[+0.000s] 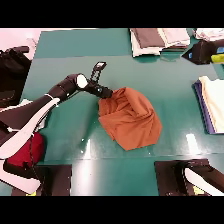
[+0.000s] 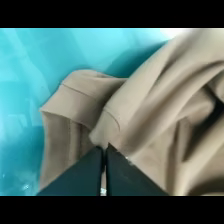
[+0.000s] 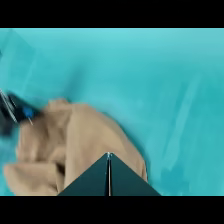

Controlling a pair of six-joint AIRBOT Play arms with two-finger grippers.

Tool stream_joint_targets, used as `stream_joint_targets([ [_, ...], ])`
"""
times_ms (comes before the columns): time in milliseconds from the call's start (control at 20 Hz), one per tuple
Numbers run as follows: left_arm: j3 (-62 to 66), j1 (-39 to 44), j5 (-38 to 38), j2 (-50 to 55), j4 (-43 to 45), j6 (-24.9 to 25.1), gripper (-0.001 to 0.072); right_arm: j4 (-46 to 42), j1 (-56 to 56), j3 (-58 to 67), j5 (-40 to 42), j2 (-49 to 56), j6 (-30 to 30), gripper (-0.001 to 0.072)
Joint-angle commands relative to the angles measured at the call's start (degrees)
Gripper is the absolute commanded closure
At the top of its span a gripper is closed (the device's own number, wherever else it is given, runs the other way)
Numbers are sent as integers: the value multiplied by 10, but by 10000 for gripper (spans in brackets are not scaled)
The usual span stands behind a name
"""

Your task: Fold the shirts.

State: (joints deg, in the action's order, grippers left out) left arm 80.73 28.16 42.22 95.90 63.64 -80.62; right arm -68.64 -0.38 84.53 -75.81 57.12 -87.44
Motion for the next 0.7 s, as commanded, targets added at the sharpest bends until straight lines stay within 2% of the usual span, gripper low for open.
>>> stream_joint_targets([
  [0, 61, -51, 89, 1, 32, 1, 684, -1, -24, -96, -19, -23, 0, 694],
  [150, 132, -109, 149, 1, 39, 1, 684, 6, -64, -252, -18, -52, 0, 691],
  [200, 148, -122, 158, 1, 39, 1, 684, 22, -73, -301, -13, -52, 0, 595],
  [250, 158, -129, 160, 1, 39, 1, 684, 49, -78, -348, -5, -45, 0, 330],
  [300, 164, -132, 159, 1, 39, 1, 684, 81, -78, -391, 4, -29, 1, 241],
  [450, 164, -132, 157, 1, 40, 1, 684, 168, -29, -467, 90, 39, 26, 242],
  [650, 164, -132, 161, 1, 54, 1, 684, 241, 89, -456, 225, 136, 42, 263],
])
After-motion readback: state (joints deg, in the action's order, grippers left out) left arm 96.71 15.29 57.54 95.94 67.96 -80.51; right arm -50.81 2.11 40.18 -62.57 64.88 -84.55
